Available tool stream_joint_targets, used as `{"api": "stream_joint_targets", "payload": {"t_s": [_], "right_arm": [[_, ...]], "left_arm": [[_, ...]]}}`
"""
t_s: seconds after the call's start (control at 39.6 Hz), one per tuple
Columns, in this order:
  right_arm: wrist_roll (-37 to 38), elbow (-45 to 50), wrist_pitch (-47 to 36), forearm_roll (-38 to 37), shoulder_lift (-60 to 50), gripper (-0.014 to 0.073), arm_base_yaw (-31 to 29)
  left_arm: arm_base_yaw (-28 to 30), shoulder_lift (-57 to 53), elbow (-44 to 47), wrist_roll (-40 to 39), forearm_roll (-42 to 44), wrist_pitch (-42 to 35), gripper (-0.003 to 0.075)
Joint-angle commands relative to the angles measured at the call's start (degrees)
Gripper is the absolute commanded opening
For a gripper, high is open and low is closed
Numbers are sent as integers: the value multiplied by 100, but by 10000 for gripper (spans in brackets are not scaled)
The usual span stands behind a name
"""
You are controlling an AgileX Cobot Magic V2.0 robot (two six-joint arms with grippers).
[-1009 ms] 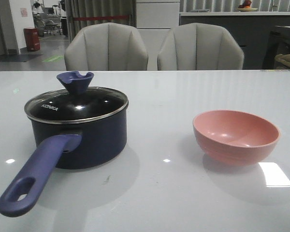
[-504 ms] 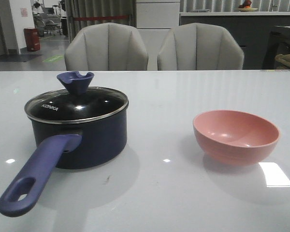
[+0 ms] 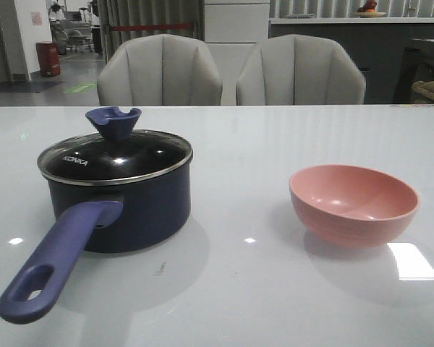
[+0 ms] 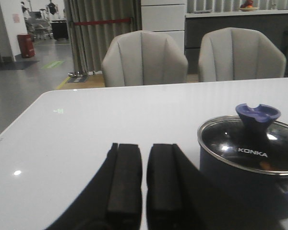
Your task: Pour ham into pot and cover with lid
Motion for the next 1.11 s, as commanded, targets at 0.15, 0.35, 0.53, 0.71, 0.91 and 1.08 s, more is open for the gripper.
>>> {"api": "stream_joint_targets", "payload": {"t_s": [0.15, 0.35, 0.53, 0.71, 0.91, 1.08], "right_arm": [[-53, -165, -409, 7, 48, 139, -2], [-53, -165, -409, 7, 48, 139, -2], [-53, -165, -409, 7, 48, 139, -2], [-53, -165, -409, 7, 48, 139, -2], [-53, -165, -409, 7, 48, 139, -2], [-53, -165, -409, 7, 48, 139, -2]], "left_arm": [[377, -113, 465, -10, -192, -1202, 132], [386, -113, 465, -10, -192, -1237, 132], [386, -113, 465, -10, -192, -1237, 132], [386, -113, 465, -10, -192, -1237, 132], [386, -113, 465, -10, -192, -1237, 132], [386, -113, 465, -10, -192, -1237, 132]]}}
